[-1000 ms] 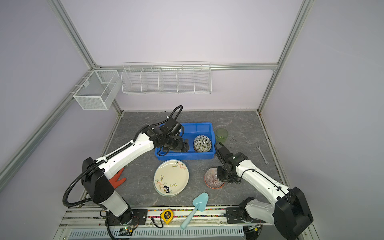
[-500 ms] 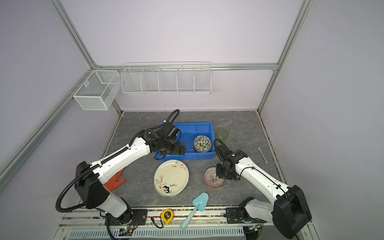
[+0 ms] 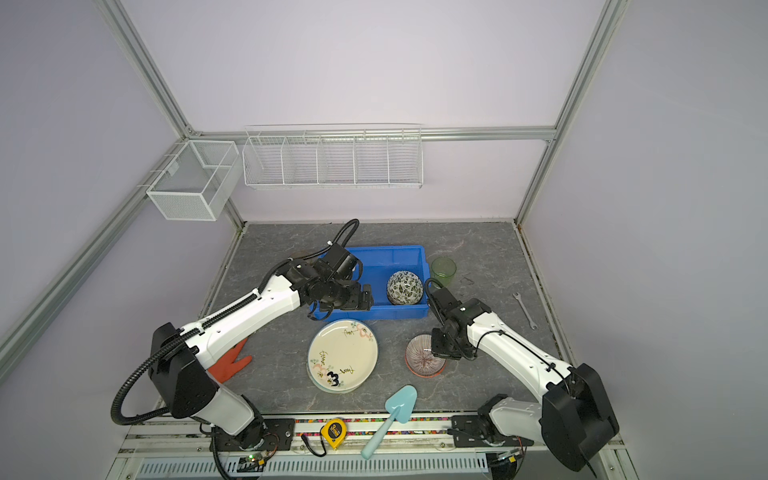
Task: Place the mixed dishes into the plastic bin
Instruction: 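Lift the pink-striped bowl with the right gripper while the left gripper grasps its rim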
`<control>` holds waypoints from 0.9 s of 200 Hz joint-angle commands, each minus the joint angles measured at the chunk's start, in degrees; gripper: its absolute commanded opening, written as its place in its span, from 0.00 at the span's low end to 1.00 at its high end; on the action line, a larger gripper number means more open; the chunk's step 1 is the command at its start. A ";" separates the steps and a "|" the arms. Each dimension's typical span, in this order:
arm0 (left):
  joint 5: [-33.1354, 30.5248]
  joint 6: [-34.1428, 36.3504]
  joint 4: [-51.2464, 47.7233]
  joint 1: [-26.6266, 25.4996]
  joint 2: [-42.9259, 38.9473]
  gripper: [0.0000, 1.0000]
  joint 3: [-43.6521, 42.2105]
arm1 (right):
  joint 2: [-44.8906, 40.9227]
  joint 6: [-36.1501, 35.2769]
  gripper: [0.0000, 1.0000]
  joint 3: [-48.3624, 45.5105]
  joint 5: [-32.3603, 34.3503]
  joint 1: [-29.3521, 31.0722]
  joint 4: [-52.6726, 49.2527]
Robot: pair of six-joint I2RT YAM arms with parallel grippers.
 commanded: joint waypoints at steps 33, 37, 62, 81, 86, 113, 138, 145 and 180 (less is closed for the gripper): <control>0.69 -1.65 0.32 -1.20 -2.32 0.98 -0.74 | -2.07 1.31 0.07 0.23 0.73 0.39 -0.86; 0.76 -1.80 0.36 -1.53 -2.38 0.98 -0.73 | -2.30 1.43 0.07 0.26 0.60 0.40 -0.86; 0.58 -3.53 0.76 -5.07 -2.00 0.98 -0.76 | -3.49 1.85 0.07 0.78 -0.16 0.38 -1.01; 1.40 -5.98 2.22 -8.33 -1.09 0.98 -1.16 | -4.28 2.08 0.07 1.73 -0.71 0.32 -1.33; 1.89 -6.64 2.96 -9.05 -0.86 0.98 -1.29 | -4.51 2.18 0.07 1.88 -0.89 0.27 -1.34; 4.16 -8.59 5.93 -12.12 1.50 0.98 -0.92 | -5.84 2.79 0.07 2.22 -1.95 0.16 -1.24; 4.65 -8.43 5.86 -14.37 4.22 0.98 1.14 | -6.68 2.80 0.07 5.03 -2.59 0.16 -1.72; 4.96 -8.55 5.99 -14.93 4.86 0.98 1.54 | -6.92 2.80 0.07 5.50 -2.70 0.08 -1.85; 5.46 -9.44 6.91 -16.64 7.15 0.92 1.94 | -7.89 2.46 0.07 8.27 -3.05 0.03 -3.37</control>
